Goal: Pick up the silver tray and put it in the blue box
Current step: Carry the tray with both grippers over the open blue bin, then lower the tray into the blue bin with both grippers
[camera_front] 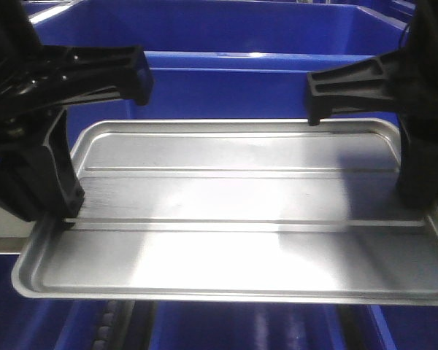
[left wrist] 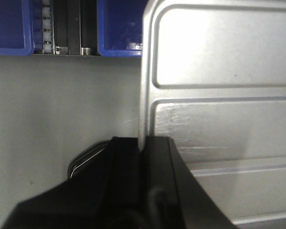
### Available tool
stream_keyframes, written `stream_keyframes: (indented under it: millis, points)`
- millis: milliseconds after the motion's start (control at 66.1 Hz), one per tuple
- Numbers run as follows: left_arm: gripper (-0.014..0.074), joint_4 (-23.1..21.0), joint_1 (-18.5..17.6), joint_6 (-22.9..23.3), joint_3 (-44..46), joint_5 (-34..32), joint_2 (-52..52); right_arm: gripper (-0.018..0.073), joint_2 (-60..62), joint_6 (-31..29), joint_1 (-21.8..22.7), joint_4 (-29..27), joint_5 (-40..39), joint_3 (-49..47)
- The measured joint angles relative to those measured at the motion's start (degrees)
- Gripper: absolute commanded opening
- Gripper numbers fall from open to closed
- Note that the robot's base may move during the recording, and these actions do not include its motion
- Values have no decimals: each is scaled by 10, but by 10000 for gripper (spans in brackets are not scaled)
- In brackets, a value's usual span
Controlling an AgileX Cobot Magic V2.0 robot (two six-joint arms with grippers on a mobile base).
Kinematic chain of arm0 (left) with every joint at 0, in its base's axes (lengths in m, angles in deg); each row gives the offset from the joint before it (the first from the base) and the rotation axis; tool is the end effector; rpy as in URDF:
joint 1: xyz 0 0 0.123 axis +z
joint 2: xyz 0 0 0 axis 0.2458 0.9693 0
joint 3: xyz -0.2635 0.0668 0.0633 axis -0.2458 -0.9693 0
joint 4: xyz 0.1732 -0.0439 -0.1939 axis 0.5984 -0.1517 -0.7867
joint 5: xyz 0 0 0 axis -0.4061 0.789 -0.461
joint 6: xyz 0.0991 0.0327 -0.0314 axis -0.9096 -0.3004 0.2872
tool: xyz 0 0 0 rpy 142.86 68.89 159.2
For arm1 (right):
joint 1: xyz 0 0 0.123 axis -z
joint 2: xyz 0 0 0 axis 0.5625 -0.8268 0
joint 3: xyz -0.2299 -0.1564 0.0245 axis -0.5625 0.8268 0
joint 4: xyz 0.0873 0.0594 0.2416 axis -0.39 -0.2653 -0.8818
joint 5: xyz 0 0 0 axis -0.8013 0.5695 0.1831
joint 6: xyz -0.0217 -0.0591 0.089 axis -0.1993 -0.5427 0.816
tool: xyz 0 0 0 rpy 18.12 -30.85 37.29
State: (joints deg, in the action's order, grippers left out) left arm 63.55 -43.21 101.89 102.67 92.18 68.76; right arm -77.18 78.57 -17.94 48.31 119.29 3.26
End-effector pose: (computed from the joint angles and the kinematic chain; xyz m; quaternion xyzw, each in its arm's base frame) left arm 0.1587 -0.2084 0.2408 0.0439 0.9718 -0.1121 0.2029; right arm 0.1814 0.1680 0.2376 0.0552 0.9726 -0.0065 0.2257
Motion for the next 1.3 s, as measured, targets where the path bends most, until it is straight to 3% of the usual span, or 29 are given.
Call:
stream_keyframes:
  millis: [665,1301]
  points:
    - [-104,29,0,7,0,17,0,49,0,0,0,4,-40,1]
    - [-104,30,18,9,0,23,0,49,0,0,0,5,-61,1]
